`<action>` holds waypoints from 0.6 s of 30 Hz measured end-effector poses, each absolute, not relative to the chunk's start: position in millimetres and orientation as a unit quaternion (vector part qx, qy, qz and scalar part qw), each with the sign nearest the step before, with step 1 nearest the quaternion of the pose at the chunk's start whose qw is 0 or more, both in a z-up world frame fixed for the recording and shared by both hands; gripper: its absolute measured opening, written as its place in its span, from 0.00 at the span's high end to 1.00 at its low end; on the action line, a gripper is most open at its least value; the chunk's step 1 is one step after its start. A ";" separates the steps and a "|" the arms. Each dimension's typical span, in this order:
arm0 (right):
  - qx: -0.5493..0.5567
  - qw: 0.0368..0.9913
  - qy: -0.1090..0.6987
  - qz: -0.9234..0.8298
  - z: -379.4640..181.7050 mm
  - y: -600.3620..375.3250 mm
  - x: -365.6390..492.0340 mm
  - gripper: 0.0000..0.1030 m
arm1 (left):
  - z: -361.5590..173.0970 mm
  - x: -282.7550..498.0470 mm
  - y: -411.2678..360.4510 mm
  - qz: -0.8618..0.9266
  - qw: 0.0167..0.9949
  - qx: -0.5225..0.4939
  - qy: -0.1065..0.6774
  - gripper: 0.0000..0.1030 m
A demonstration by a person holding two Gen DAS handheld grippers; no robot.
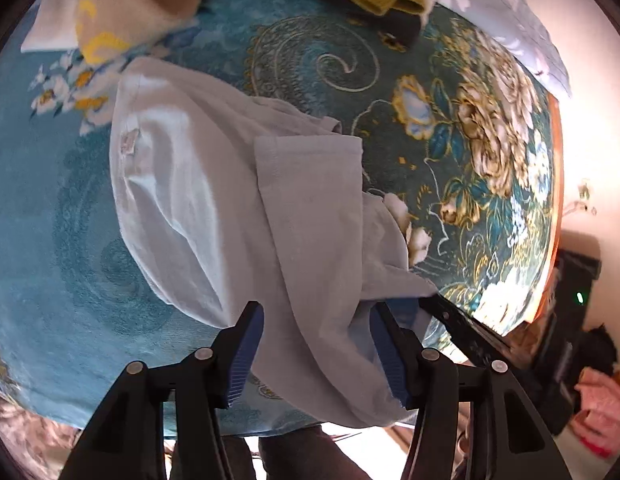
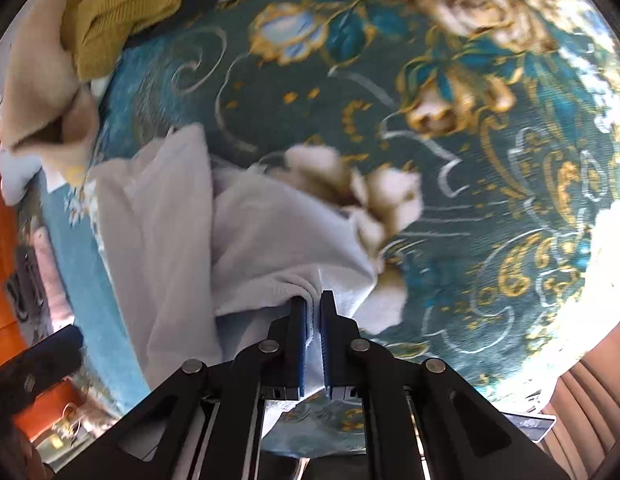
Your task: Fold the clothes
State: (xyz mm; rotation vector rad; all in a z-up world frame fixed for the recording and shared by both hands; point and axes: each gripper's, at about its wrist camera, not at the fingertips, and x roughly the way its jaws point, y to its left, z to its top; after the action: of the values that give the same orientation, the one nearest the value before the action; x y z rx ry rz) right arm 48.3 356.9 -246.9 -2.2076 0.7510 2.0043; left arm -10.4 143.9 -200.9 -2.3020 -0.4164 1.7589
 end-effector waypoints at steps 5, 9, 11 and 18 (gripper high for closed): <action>-0.702 0.035 0.249 0.666 -223.4 372.5 56.2 0.94 | -245.1 -17.2 150.3 0.555 0.062 -0.802 -0.212 0.42; -0.697 0.033 0.258 0.669 -212.7 375.0 59.8 0.94 | -256.7 -10.3 166.1 0.541 0.064 -0.811 -0.213 0.48; -0.695 0.036 0.264 0.668 -210.9 373.5 60.9 0.94 | -249.7 -10.0 174.4 0.561 0.072 -0.805 -0.179 0.90; -0.665 0.035 0.258 0.699 -182.4 378.1 41.8 0.94 | -139.6 -49.4 144.6 0.687 0.102 -0.694 -0.188 0.96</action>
State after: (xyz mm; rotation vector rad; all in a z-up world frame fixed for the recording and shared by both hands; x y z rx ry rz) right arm 41.8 378.1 -182.4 -2.0451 0.7942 2.1495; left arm -49.4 144.6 -139.6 -2.0498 -0.5548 2.0304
